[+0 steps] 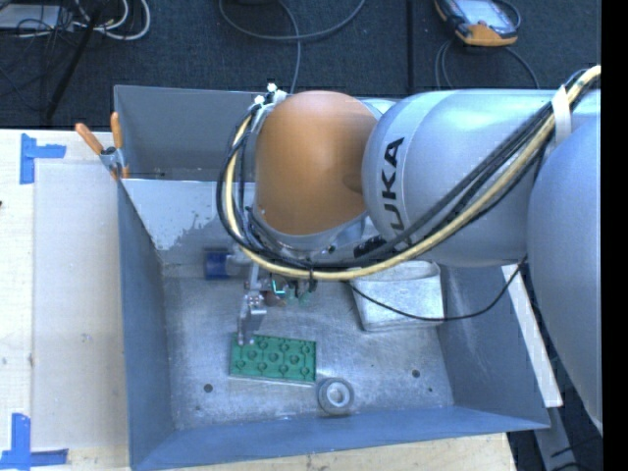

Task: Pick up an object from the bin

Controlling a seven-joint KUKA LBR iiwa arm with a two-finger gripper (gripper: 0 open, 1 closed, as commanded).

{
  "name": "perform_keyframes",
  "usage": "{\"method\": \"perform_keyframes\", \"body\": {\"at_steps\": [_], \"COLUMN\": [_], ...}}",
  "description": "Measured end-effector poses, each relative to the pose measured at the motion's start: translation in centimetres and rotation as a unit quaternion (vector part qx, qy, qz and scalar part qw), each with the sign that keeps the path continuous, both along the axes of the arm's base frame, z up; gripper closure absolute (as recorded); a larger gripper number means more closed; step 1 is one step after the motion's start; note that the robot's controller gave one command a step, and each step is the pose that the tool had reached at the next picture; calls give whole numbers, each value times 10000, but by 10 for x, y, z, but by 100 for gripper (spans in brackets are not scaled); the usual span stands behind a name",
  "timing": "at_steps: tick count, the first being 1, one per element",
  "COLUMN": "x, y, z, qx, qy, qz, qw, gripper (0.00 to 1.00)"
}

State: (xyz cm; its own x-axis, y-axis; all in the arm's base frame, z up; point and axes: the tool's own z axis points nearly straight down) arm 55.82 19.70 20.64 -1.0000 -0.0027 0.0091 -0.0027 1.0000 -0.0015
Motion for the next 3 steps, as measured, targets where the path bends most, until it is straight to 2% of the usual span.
{"method": "perform_keyframes", "body": {"at_steps": [1, 2, 3], "x": [-60, -40, -36], "y": [-39, -74, -73], "z": [-87, -134, -127], "qx": [-14, 23, 29], "qy": [24, -91, -154], "qz": [280, 432, 413], "qw": [9996, 9990, 9990], "gripper": [0, 0, 100]}}
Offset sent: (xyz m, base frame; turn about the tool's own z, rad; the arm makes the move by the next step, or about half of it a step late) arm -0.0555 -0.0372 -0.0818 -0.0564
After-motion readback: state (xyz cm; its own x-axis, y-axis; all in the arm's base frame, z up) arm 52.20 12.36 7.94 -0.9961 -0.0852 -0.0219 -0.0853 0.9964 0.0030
